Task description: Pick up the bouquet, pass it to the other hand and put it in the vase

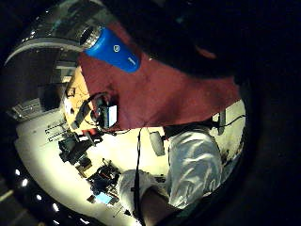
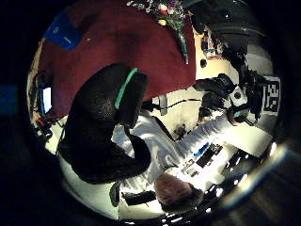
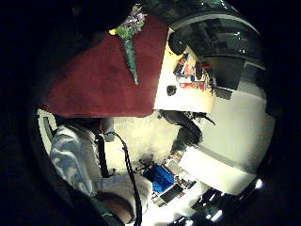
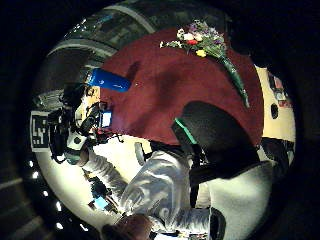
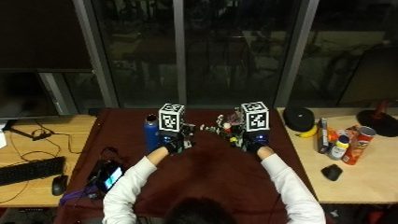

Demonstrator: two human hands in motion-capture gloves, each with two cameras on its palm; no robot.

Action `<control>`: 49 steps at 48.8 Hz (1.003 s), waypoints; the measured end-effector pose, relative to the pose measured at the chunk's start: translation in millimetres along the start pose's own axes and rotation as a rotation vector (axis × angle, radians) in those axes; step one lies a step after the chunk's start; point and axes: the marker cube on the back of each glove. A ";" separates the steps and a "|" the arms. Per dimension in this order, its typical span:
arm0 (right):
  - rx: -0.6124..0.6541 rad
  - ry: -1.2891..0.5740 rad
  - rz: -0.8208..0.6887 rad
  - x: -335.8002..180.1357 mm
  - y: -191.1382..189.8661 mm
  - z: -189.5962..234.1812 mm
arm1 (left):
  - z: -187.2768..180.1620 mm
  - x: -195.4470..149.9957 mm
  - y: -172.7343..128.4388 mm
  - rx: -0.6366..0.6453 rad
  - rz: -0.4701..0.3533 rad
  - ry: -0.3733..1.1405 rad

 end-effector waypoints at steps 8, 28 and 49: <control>0.021 -0.002 -0.007 -1.9 10.3 -6.7 | 3.4 -1.9 5.8 0.001 -0.017 -0.011; 0.069 -0.026 0.001 6.6 11.5 -27.7 | -5.9 -4.7 12.5 0.045 -0.017 -0.015; 0.045 -0.101 0.096 37.4 -11.5 -26.9 | 19.8 4.2 -2.8 0.041 0.029 0.032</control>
